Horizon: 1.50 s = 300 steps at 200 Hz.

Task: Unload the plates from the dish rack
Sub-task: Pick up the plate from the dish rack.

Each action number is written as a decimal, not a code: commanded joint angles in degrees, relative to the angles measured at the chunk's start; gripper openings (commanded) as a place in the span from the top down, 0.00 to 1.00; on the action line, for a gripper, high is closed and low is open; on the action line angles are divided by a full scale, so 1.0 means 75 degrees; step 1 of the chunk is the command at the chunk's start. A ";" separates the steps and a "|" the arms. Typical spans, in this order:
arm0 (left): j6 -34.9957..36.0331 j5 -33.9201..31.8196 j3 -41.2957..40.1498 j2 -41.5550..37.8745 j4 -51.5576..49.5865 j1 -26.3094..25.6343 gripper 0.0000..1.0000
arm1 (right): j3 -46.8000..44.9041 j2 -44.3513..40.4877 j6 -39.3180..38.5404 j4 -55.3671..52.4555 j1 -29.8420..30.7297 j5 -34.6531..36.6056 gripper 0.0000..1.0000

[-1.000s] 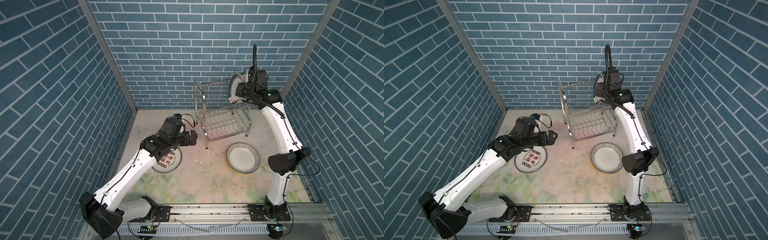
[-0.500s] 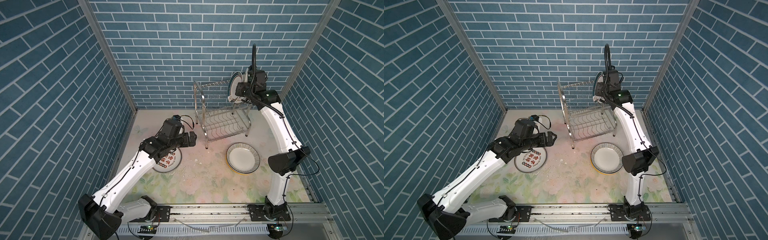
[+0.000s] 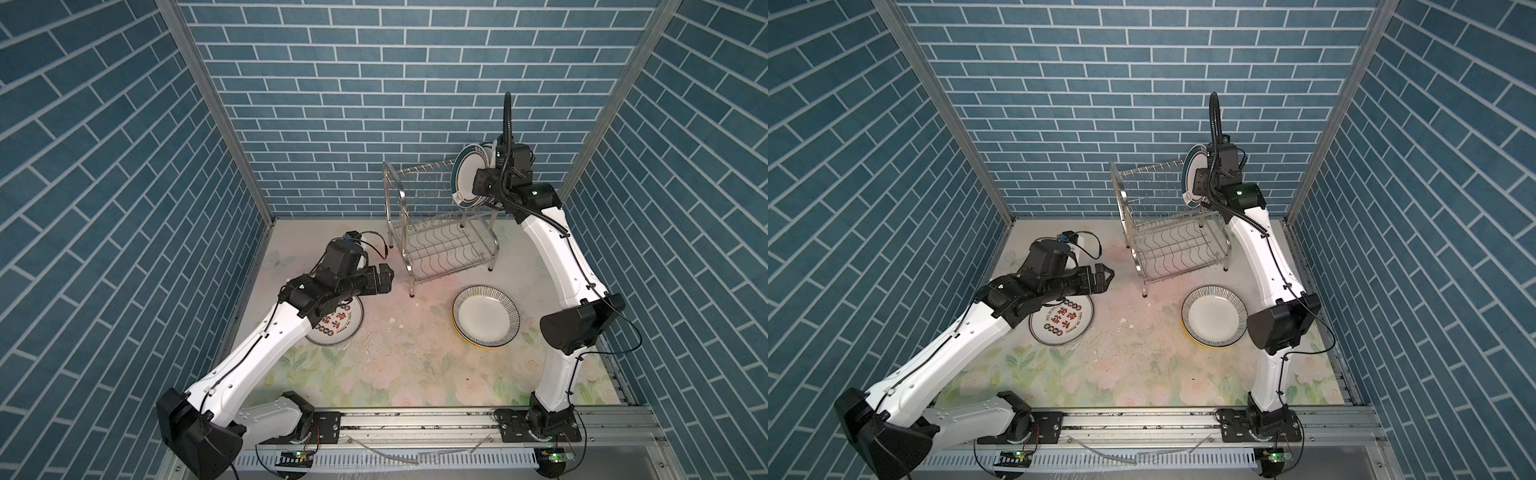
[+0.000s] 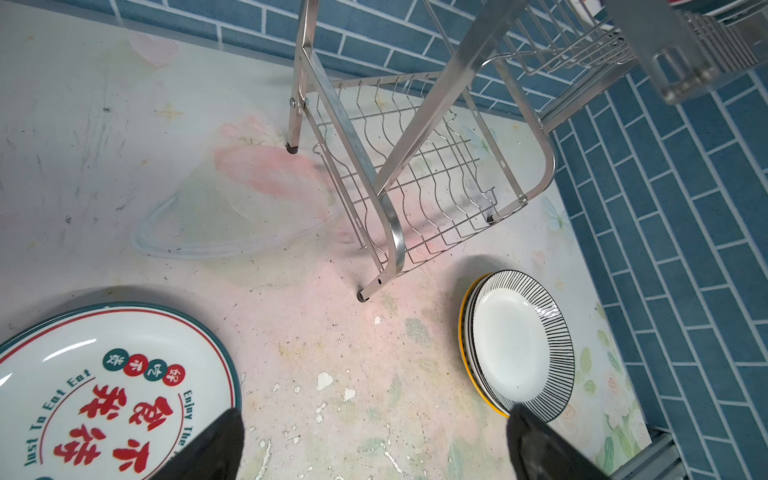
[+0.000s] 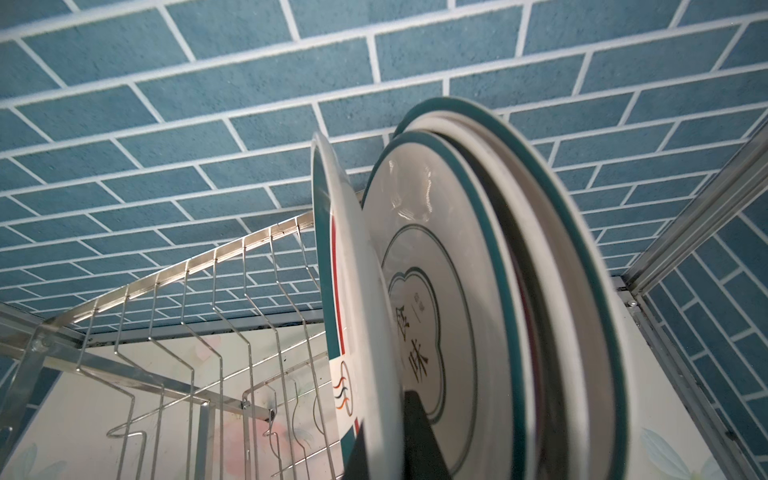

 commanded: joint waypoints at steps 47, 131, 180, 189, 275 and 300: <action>-0.0059 0.0082 -0.0126 -0.0021 0.0144 0.0066 0.01 | -0.1167 -0.0993 -0.1025 0.1208 0.0281 -0.0353 0.92; -0.0141 0.0147 -0.0124 -0.0011 0.0162 0.0058 0.01 | -0.2049 -0.1770 -0.1451 0.2065 0.0350 0.0289 0.95; -0.0153 0.0148 -0.0119 0.0012 0.0126 0.0062 0.01 | -0.2657 -0.2463 -0.1867 0.2915 0.0385 0.0703 0.95; -0.0164 0.0135 -0.0130 0.0019 0.0128 0.0069 0.01 | -0.2696 -0.2598 -0.1908 0.2968 0.0386 0.0746 0.95; -0.0364 0.0158 -0.1021 -0.0278 0.0315 0.0081 0.01 | -0.4315 -0.4925 -0.2216 0.3040 0.0374 0.1457 0.94; -0.0504 0.0110 -0.1623 -0.0495 0.0600 0.0090 0.01 | -0.5429 -0.6031 -0.1964 0.2994 0.0361 0.1960 0.94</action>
